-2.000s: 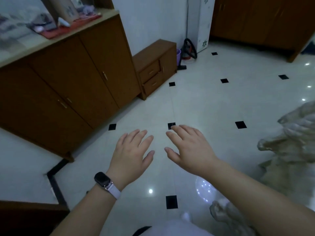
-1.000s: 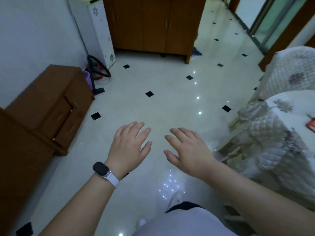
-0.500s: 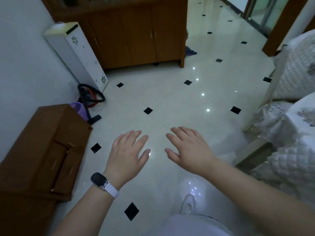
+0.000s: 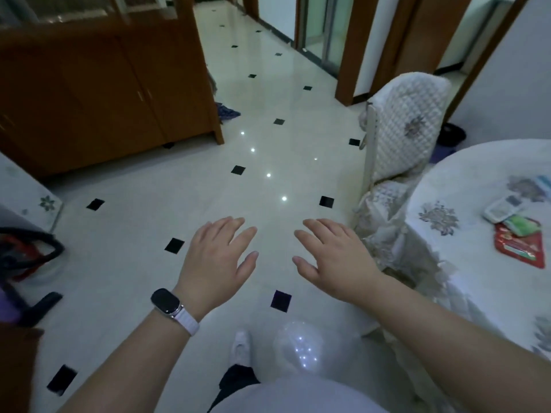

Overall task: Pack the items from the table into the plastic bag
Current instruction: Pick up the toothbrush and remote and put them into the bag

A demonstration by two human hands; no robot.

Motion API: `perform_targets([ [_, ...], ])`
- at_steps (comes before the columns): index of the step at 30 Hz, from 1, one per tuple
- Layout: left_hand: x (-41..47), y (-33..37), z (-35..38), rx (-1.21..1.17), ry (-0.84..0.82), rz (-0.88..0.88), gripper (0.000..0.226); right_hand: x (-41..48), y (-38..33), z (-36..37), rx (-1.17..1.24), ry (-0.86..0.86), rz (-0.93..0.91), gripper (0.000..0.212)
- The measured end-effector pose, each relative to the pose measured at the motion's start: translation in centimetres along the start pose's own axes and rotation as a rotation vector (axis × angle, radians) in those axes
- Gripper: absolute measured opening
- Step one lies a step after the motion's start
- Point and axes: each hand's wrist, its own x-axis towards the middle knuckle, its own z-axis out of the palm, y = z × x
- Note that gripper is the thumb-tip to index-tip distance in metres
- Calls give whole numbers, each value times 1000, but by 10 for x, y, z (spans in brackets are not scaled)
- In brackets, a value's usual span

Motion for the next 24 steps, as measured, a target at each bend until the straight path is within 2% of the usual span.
perform_targets([
  [10, 156, -105, 72, -185, -12, 202, 38, 127, 33, 14, -179, -59, 211, 47],
  [13, 194, -122, 93, -235, -52, 263, 39, 154, 42, 18, -204, -57, 334, 48],
  [20, 280, -93, 136, -353, -68, 483, 40, 148, 91, 20, -199, -80, 643, 50],
  [24, 341, -68, 161, -355, -63, 541, 42, 134, 137, 21, -199, -53, 775, 49],
])
